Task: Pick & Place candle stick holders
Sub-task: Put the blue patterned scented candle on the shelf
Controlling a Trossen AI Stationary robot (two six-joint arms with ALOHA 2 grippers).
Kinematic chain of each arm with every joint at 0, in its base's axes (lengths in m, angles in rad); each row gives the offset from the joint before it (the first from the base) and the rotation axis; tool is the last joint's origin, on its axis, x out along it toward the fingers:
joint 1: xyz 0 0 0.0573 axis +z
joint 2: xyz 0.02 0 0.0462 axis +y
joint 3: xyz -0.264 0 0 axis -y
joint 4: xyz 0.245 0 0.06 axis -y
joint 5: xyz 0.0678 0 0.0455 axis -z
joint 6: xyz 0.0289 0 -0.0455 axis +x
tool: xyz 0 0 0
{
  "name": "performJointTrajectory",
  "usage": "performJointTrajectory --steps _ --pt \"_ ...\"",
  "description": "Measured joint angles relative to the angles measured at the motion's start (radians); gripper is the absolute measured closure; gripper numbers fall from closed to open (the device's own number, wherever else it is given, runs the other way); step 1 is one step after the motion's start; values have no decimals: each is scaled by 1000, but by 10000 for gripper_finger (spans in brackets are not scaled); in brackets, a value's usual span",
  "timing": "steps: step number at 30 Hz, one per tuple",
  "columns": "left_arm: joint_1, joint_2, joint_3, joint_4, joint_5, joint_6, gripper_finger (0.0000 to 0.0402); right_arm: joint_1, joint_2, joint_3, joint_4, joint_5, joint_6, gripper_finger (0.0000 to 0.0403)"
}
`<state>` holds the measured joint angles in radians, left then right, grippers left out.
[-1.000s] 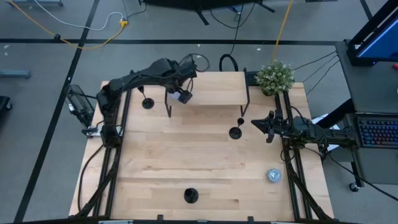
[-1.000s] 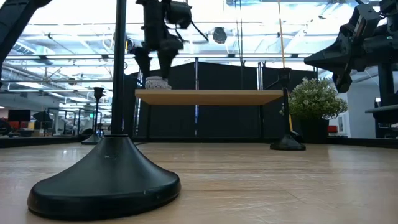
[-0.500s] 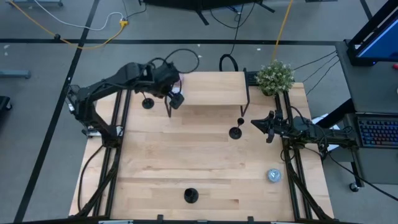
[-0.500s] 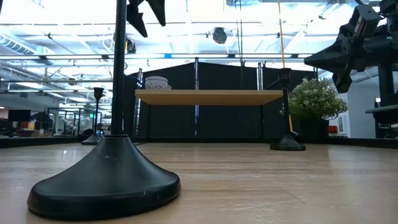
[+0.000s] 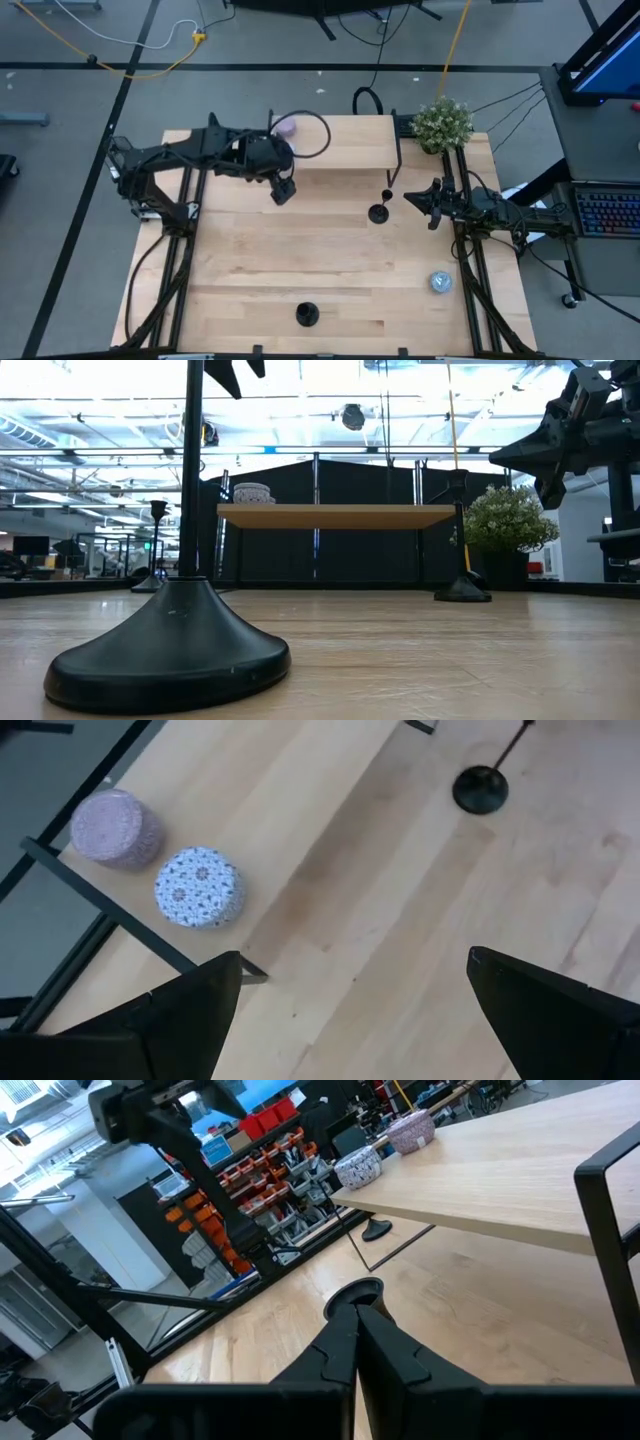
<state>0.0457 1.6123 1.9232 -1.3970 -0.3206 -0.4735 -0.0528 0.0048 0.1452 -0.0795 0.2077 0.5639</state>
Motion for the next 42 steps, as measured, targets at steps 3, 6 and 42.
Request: performJointTrajectory --steps 3,6,42 --pt "-11 0 0 -12 9 -39 7 0 0 0 0 0 -1 403" --pt "-18 0 0 -23 48 -115 7 0 0 0 0 0 -1 403" --pt "-270 -666 -1041 912 105 -188 7 0 1 0 -7 -161 8 403"
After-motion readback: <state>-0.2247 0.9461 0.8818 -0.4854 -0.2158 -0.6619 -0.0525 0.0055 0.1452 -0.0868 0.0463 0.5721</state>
